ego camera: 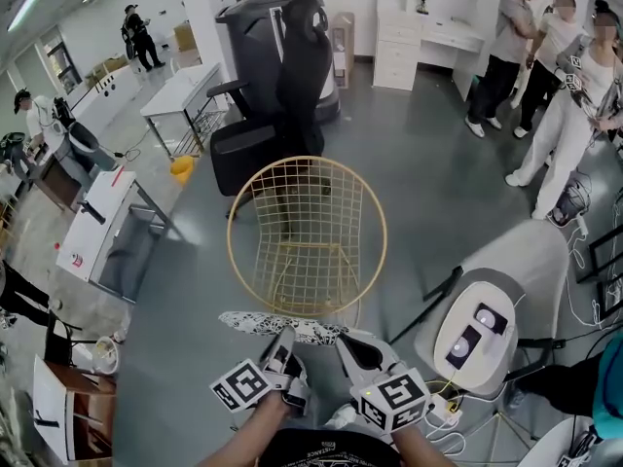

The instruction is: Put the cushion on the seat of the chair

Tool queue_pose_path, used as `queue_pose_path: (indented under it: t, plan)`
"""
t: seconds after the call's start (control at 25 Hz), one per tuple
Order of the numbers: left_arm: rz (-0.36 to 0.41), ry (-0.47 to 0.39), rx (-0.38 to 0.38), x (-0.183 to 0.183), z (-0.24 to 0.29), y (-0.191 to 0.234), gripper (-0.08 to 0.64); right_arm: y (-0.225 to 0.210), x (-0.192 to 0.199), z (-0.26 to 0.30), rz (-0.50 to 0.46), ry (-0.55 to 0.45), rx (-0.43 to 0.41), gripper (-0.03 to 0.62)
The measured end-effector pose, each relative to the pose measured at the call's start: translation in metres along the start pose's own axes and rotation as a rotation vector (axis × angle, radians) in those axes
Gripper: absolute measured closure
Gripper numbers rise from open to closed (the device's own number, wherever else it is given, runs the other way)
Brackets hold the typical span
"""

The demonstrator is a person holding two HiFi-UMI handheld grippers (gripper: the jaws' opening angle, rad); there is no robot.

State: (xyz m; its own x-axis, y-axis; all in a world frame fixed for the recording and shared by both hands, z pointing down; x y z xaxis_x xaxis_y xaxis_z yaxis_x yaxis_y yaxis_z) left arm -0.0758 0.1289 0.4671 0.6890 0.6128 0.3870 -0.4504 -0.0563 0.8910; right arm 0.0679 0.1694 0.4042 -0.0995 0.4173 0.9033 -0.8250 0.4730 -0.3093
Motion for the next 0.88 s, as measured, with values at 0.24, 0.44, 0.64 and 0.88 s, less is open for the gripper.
queue_pose_path:
  t: [0.24, 0.44, 0.64, 0.88]
  plan:
    - [0.006, 0.029, 0.005, -0.017, 0.026, 0.010, 0.537, -0.015, -0.006, 0.030, 0.005, 0.018, 0.030, 0.594]
    - [-0.031, 0.062, 0.029, -0.039, 0.049, 0.016, 0.537, -0.020, -0.020, 0.061, 0.013, 0.024, 0.067, 0.594]
    - [-0.049, 0.098, 0.048, -0.046, 0.074, 0.016, 0.537, -0.031, -0.030, 0.073, 0.013, 0.024, 0.111, 0.594]
    - [-0.084, 0.150, 0.079, -0.065, 0.096, 0.021, 0.537, -0.030, -0.040, 0.093, 0.015, 0.034, 0.178, 0.594]
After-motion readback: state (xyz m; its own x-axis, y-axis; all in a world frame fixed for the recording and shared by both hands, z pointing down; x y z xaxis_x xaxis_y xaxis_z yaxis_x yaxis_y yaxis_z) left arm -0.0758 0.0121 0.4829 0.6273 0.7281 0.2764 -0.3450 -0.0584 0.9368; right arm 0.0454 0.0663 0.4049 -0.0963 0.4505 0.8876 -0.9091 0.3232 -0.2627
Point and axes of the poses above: the fingertips, and each gripper's own axes: z forward along the fingers, y to its left, x out of its underside, the point moved 4 cm from there along -z, backward along the fingers
